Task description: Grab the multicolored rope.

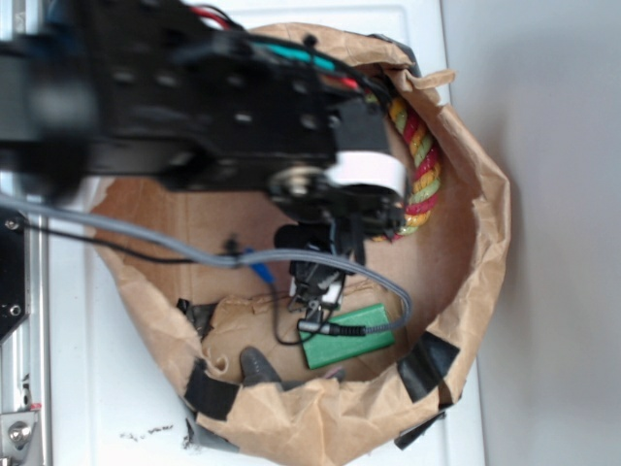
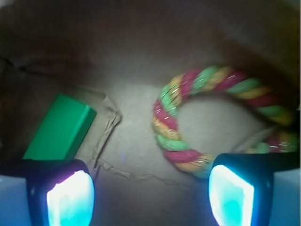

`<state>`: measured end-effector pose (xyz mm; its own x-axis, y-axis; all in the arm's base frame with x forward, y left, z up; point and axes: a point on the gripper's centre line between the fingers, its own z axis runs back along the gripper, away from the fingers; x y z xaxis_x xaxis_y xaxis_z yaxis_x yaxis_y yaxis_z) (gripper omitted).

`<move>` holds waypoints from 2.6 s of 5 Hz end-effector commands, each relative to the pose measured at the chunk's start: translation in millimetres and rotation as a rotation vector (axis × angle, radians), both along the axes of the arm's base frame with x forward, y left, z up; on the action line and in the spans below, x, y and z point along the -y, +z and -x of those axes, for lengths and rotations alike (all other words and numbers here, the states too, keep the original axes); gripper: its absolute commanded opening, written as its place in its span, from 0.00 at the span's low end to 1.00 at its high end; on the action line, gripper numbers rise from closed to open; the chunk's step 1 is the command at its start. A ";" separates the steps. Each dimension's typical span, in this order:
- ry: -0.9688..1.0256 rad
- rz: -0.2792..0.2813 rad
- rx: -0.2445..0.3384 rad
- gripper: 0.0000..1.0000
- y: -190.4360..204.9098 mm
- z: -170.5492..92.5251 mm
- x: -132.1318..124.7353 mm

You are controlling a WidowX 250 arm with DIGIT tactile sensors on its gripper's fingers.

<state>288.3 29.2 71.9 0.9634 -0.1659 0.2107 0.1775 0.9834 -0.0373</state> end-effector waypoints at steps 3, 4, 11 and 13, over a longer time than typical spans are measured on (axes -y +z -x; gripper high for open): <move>-0.138 0.047 0.031 1.00 -7.1 8.7 1.7; -0.128 0.076 0.002 1.00 9.3 6.6 -5.8; -0.143 -0.016 -0.002 1.00 -35.5 -10.9 -8.3; -0.181 -0.021 0.005 1.00 -45.7 -1.0 -1.0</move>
<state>288.9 37.5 19.1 0.9292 -0.3102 0.2006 0.3219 0.9464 -0.0273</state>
